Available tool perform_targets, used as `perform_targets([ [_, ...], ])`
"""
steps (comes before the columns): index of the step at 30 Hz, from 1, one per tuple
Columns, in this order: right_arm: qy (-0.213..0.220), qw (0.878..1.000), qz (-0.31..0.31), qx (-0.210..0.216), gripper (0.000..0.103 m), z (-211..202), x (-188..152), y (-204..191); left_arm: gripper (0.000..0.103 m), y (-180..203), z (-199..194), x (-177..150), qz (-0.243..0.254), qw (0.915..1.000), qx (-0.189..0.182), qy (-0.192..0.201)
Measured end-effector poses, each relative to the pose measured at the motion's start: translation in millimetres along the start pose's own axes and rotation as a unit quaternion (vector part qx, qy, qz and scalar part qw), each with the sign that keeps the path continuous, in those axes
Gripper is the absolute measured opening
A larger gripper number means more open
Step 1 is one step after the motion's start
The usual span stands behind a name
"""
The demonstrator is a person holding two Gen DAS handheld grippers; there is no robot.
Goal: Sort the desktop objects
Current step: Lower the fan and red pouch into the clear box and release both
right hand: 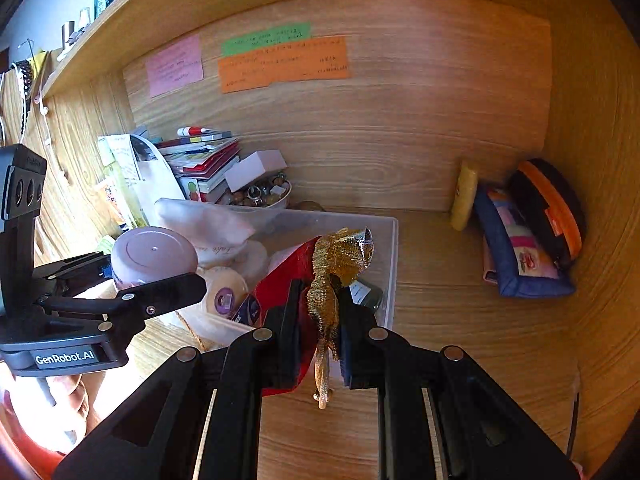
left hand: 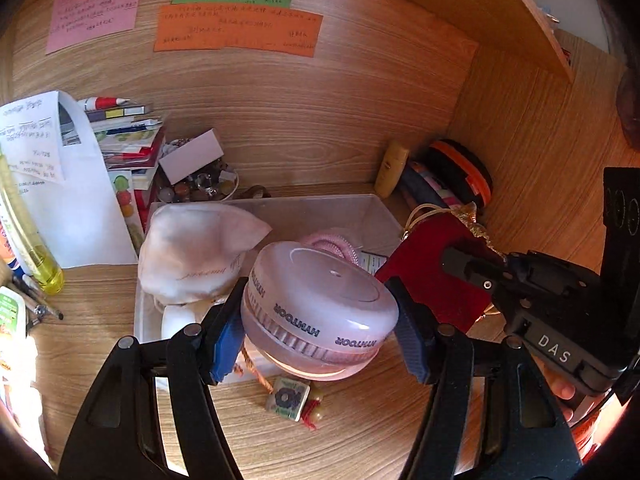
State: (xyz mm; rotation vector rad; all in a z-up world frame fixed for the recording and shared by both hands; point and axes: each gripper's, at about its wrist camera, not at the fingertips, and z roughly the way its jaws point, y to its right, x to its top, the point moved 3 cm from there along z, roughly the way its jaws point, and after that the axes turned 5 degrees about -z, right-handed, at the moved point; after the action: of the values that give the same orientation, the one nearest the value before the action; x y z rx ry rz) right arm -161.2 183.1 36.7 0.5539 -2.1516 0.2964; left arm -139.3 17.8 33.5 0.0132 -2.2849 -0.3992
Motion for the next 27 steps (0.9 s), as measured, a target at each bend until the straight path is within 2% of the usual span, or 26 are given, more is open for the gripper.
perform_targets([
  [9,-0.014,1.0,-0.004,-0.001,0.013,27,8,7,0.065,-3,35,19,-0.006,0.9996,-0.007,-0.028],
  [18,-0.044,0.999,-0.008,0.008,0.013,60,-3,10,0.065,-9,71,13,0.006,0.9982,0.017,-0.058],
  [27,-0.062,0.998,-0.023,0.005,0.016,80,-12,6,0.065,-12,80,8,0.014,0.997,0.033,-0.069],
])
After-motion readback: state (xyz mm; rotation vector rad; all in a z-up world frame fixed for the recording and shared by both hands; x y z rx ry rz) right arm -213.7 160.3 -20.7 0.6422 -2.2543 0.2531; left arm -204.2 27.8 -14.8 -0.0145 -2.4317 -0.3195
